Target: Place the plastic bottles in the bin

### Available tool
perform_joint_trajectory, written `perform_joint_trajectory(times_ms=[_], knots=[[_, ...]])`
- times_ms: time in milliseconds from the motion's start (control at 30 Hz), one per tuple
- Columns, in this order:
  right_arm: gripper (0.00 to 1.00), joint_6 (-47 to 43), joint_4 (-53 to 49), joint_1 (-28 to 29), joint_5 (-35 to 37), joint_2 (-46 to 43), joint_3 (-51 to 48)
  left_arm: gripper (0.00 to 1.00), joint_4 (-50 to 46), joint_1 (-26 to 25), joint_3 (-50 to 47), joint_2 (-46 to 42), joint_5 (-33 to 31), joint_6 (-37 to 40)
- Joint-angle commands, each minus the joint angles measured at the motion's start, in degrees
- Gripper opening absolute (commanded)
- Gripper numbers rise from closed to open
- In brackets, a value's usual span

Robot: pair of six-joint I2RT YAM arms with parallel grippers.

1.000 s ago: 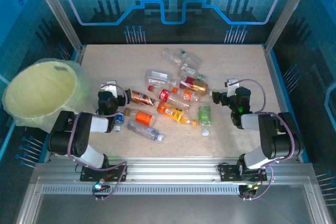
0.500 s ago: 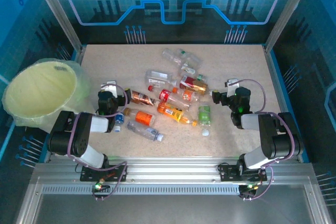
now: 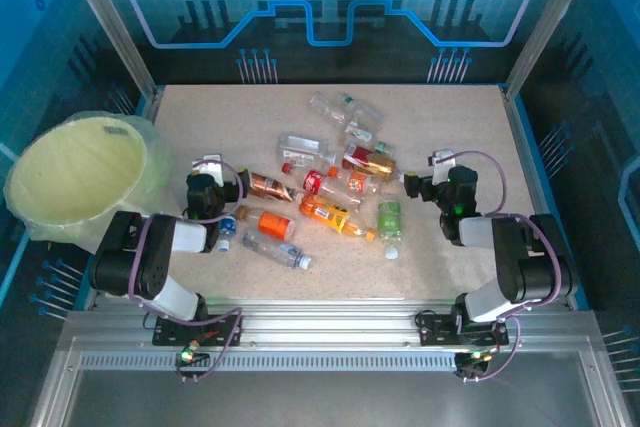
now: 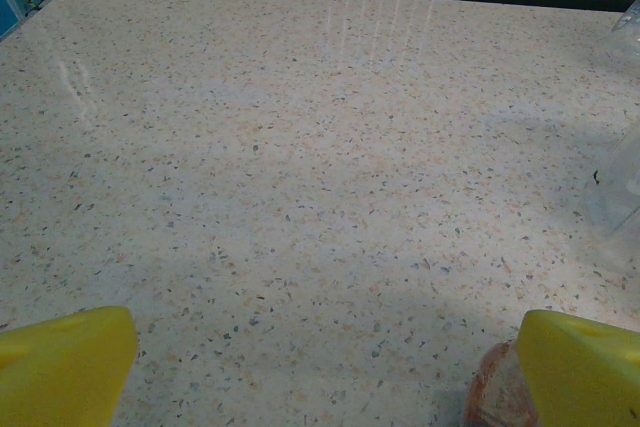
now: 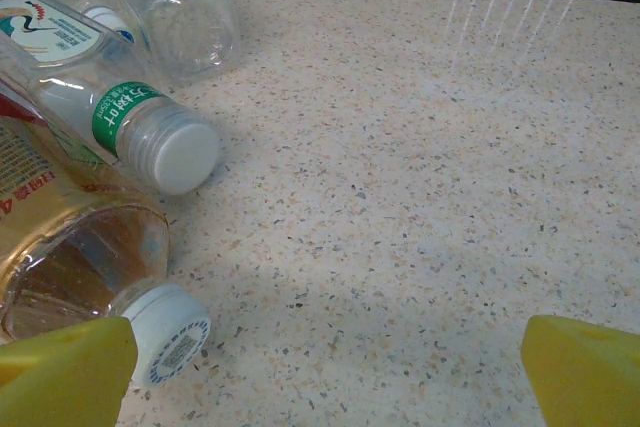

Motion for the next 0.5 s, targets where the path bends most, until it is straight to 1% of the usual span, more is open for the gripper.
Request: perform_joint_trajectory(times_ms=[0,100,167,267,333,400,467], knots=[[1.00,-0.06,0.57,-0.05,-0.62,-0.39,0.64,0.99,0.95,0.47,1.08,0.22,1.17,0.93],[1.00,-0.04,0.41,-0.06,-0.74,-0.65,0.69,0.99,1.09,0.40,1.06,0.13,1.02,1.00],[1.00,-0.46,-4.34,0.17,-1.09,-2.82,2.39,0.99,-0.56,0.31,1.43,-1.40,0.39,0.97],[1.00,-1.11,-15.64,1.13,-0.77,-8.41,6.27,0.99,-11.53,-0.23,4.98,-6.85,-0.95,1.20],[1.00,0.69,-23.54,1.94,-0.34,-12.66,8.79,0.99,-17.80,-2.43,7.36,-9.91,-4.80,2.49],[1.00,4.18,-33.46,2.96,1.29,-15.58,12.09,0.99,-19.72,-5.22,8.15,-12.66,-9.22,2.88],[1.00,8.80,-43.33,4.06,2.57,-17.97,15.33,0.99,-22.36,-6.81,8.91,-15.51,-10.01,-0.71]])
